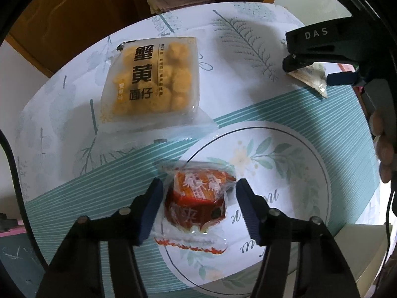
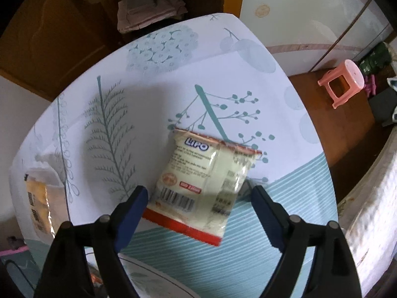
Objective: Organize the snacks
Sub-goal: 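Grasp the second red-wrapped cake with the left tool while the right tool grasps the Lipo packet, then carry both held snacks over the white tray and open both tools to drop them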
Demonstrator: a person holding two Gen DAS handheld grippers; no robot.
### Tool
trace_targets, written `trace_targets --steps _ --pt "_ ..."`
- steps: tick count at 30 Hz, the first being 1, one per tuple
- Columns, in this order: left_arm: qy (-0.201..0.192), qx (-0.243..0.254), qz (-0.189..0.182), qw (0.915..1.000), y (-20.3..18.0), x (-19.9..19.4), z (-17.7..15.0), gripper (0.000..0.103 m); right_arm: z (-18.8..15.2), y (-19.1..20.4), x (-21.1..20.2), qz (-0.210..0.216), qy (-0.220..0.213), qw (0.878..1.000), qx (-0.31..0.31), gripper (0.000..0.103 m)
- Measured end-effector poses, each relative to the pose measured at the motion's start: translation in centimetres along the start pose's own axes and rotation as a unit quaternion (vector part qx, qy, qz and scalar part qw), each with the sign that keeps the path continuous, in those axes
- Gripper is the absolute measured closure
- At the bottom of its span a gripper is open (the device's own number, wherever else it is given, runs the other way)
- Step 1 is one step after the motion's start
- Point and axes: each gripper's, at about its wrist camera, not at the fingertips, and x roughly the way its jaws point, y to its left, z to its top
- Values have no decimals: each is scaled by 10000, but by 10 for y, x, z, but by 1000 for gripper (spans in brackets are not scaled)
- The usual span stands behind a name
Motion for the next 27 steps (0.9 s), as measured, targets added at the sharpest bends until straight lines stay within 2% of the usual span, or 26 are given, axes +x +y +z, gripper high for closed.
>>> trace_targets --steps 2,5,10,15,19,24,27 --pt "6 35 74 10000 -4 0 0 51 -3 0 -3 -157 -49 9998 -72 34" --pt "0 23 171 9999 -6 0 -2 54 -6 -1 -8 -137 -61 9997 -172 48" --pt "44 -21 188 9998 -7 -4 -11 55 -11 -10 -13 192 56 9996 -222 59" --pt "-17 -94 197 9998 -4 -15 -14 55 -23 -13 -34 551 21 9978 -369 59" --pt "-189 -212 168 9995 -2 -40 -12 55 -34 -16 -58 939 8 9943 -502 59" --pt "-475 -338 120 9982 0 -88 -23 55 -53 -19 -103 1559 -85 9846 -789 59" --pt "-647 -386 141 9971 -1 -125 -42 55 -76 -21 -133 1795 -215 9780 -1045 59"
